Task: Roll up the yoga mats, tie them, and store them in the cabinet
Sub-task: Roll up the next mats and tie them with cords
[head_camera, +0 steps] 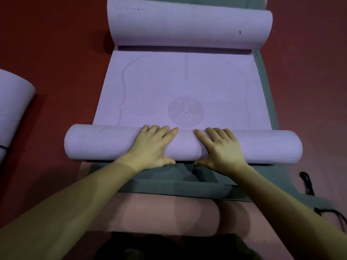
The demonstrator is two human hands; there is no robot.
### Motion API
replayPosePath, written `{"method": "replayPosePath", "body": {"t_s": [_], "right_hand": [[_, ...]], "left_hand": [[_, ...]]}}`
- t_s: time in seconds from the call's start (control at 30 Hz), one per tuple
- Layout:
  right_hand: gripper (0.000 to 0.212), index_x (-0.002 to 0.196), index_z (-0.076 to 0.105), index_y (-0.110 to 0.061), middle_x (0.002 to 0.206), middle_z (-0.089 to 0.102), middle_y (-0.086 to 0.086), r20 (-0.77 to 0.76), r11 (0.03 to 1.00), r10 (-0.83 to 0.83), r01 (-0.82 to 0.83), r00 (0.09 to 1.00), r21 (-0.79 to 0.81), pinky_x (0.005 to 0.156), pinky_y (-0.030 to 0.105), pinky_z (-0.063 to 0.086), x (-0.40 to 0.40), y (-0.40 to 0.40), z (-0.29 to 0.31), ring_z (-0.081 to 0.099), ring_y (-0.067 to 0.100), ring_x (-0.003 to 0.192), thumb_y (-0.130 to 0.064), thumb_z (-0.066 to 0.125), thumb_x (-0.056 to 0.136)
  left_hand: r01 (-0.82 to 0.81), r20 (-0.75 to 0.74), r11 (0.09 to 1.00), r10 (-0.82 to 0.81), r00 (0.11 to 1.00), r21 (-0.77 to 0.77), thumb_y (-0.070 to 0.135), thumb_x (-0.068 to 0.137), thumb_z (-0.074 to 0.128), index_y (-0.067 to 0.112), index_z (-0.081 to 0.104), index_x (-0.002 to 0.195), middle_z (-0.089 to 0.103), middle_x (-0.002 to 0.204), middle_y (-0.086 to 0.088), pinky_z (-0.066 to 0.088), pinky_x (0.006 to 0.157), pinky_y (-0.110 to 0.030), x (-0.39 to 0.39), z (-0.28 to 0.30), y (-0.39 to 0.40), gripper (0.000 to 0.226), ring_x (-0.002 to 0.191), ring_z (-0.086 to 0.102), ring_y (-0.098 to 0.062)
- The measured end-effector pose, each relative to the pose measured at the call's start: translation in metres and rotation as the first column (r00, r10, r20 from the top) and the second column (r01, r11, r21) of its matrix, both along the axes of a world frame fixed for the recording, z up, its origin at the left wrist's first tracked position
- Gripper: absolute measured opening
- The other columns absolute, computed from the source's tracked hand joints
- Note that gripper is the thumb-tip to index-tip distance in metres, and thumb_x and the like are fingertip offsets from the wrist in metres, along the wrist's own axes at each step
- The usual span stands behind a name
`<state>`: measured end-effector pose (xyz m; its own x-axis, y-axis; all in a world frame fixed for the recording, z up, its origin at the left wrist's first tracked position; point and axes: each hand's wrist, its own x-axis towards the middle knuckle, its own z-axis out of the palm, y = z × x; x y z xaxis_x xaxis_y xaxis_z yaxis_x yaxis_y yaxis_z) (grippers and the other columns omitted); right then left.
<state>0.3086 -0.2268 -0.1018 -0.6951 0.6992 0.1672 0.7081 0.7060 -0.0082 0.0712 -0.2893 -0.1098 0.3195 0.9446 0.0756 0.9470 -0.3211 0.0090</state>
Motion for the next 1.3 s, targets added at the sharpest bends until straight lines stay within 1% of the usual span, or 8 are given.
{"method": "replayPosePath", "body": {"t_s": [0.2, 0.33, 0.47, 0.6, 0.7, 0.93, 1.17, 1.3], "right_hand": [[0.093, 0.134, 0.052, -0.013, 0.12, 0.059, 0.02, -0.023, 1.0, -0.026, 0.026, 0.999, -0.013, 0.096, 0.05, 0.038, 0.0, 0.002, -0.007, 0.056, 0.04, 0.109, -0.061, 0.075, 0.058], [0.068, 0.142, 0.046, -0.015, 0.137, 0.05, 0.021, -0.082, 0.992, -0.102, 0.108, 0.991, 0.07, 0.108, 0.056, 0.026, -0.006, -0.011, -0.013, 0.045, 0.04, 0.127, -0.056, 0.05, 0.087], [0.063, 0.142, 0.045, -0.02, 0.138, 0.051, 0.019, -0.093, 0.988, -0.144, 0.148, 0.985, 0.034, 0.108, 0.054, 0.025, -0.013, 0.007, -0.013, 0.047, 0.038, 0.127, -0.058, 0.036, 0.093], [0.063, 0.136, 0.053, -0.019, 0.128, 0.059, 0.018, -0.007, 0.989, -0.143, 0.143, 0.99, 0.033, 0.102, 0.056, 0.034, -0.022, 0.044, -0.01, 0.057, 0.036, 0.114, -0.06, 0.03, 0.093], [0.061, 0.132, 0.057, -0.016, 0.127, 0.06, 0.017, -0.009, 0.985, -0.171, 0.172, 0.985, 0.029, 0.104, 0.055, 0.033, -0.03, 0.054, -0.008, 0.058, 0.035, 0.114, -0.056, 0.03, 0.094], [0.057, 0.142, 0.043, -0.007, 0.147, 0.042, 0.014, -0.172, 0.983, -0.156, 0.169, 0.973, 0.068, 0.112, 0.047, 0.019, -0.029, 0.024, -0.02, 0.041, 0.035, 0.134, -0.036, 0.042, 0.093], [0.063, 0.137, 0.051, -0.01, 0.141, 0.051, 0.012, -0.129, 0.976, -0.217, 0.211, 0.968, -0.059, 0.11, 0.049, 0.026, -0.05, 0.082, -0.003, 0.046, 0.032, 0.131, -0.051, 0.032, 0.093], [0.073, 0.144, 0.041, -0.011, 0.149, 0.041, 0.013, -0.103, 0.974, -0.214, 0.204, 0.971, -0.102, 0.114, 0.05, 0.011, -0.052, 0.088, -0.004, 0.034, 0.032, 0.139, -0.06, 0.029, 0.091]], "left_hand": [[0.016, 0.022, 0.991, -0.014, 1.0, -0.135, 0.081, 0.063, 0.036, 0.014, 0.036, 0.145, 0.054, 0.134, -0.01, 0.046, 0.089, -0.041, -0.009, 0.014, 0.018, 0.106, 0.109, 0.058, -0.031], [0.009, -0.038, 0.928, -0.025, 0.999, -0.372, 0.082, 0.072, 0.047, 0.019, 0.007, 0.153, 0.03, 0.153, -0.004, 0.033, 0.104, -0.036, -0.017, 0.029, 0.047, 0.11, 0.134, 0.037, -0.024], [0.037, -0.063, 0.979, -0.051, 0.997, -0.201, 0.078, 0.074, 0.028, 0.013, 0.029, 0.148, 0.046, 0.143, -0.011, 0.037, 0.1, -0.039, -0.021, 0.025, 0.046, 0.098, 0.122, 0.05, -0.029], [-0.134, -0.03, 0.988, 0.137, 0.99, 0.074, 0.051, 0.088, 0.037, 0.01, 0.05, 0.136, 0.054, 0.134, -0.018, 0.039, 0.102, -0.047, -0.009, 0.008, 0.02, 0.064, 0.12, 0.053, -0.037], [-0.244, 0.006, 0.969, 0.244, 0.97, 0.051, 0.047, 0.091, 0.034, 0.012, 0.048, 0.139, 0.049, 0.14, -0.015, 0.028, 0.107, -0.051, 0.001, 0.005, 0.021, 0.061, 0.126, 0.047, -0.039], [-0.285, -0.013, 0.938, 0.288, 0.958, -0.195, 0.058, 0.084, 0.008, 0.015, 0.044, 0.141, 0.052, 0.137, -0.01, 0.03, 0.105, -0.046, -0.016, 0.022, 0.084, 0.08, 0.124, 0.049, -0.031], [-0.277, -0.054, 0.958, 0.282, 0.958, 0.078, 0.045, 0.09, 0.032, 0.009, 0.049, 0.137, 0.05, 0.139, -0.015, 0.035, 0.103, -0.054, -0.01, 0.006, 0.072, 0.062, 0.124, 0.049, -0.036], [-0.216, -0.12, 0.974, 0.223, 0.967, 0.071, 0.055, 0.089, 0.03, 0.01, 0.041, 0.142, 0.046, 0.143, -0.015, 0.032, 0.104, -0.055, -0.021, 0.004, 0.086, 0.071, 0.126, 0.045, -0.04]]}}
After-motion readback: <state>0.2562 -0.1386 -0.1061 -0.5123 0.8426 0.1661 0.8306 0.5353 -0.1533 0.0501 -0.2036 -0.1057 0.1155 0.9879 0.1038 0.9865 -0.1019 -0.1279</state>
